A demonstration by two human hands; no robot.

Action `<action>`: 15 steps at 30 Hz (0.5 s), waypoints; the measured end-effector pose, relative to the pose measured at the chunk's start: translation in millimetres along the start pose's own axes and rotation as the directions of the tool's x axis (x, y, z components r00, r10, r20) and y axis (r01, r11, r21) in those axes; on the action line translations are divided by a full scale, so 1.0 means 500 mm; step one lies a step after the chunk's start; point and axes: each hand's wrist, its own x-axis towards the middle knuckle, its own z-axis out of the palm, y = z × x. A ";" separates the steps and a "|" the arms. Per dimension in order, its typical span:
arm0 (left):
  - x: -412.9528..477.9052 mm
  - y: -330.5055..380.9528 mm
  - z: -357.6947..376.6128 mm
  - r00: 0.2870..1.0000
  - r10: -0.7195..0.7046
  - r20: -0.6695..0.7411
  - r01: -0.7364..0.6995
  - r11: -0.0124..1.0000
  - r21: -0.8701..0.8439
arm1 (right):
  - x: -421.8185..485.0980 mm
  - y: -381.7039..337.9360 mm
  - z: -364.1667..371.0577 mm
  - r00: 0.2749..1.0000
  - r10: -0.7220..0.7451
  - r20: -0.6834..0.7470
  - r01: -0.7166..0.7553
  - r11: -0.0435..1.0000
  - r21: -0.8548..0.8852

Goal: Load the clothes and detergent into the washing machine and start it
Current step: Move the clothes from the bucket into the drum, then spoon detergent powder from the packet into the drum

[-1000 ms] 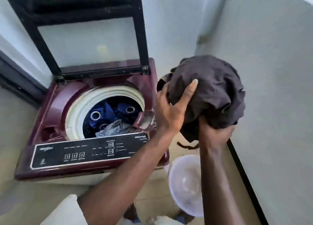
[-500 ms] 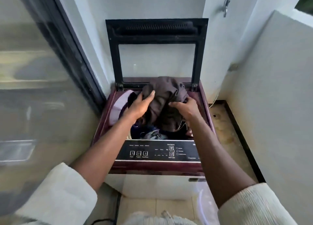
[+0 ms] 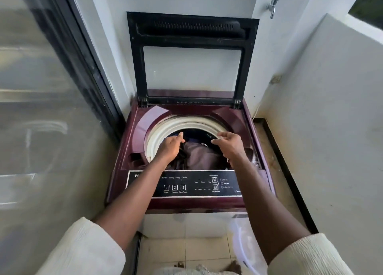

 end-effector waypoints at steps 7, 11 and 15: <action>0.016 0.053 0.045 0.996 0.084 0.019 -0.084 0.996 -0.009 | -0.023 0.015 -0.007 0.999 -0.026 -0.030 0.025 0.999 -0.033; 0.025 0.105 0.094 0.985 0.170 0.040 -0.168 0.985 -0.045 | -0.015 0.004 -0.046 0.997 -0.011 -0.071 0.008 0.999 -0.041; 0.031 0.171 0.160 0.972 0.209 0.110 -0.202 0.977 -0.068 | -0.006 -0.013 -0.110 0.994 -0.043 -0.098 0.039 0.998 -0.042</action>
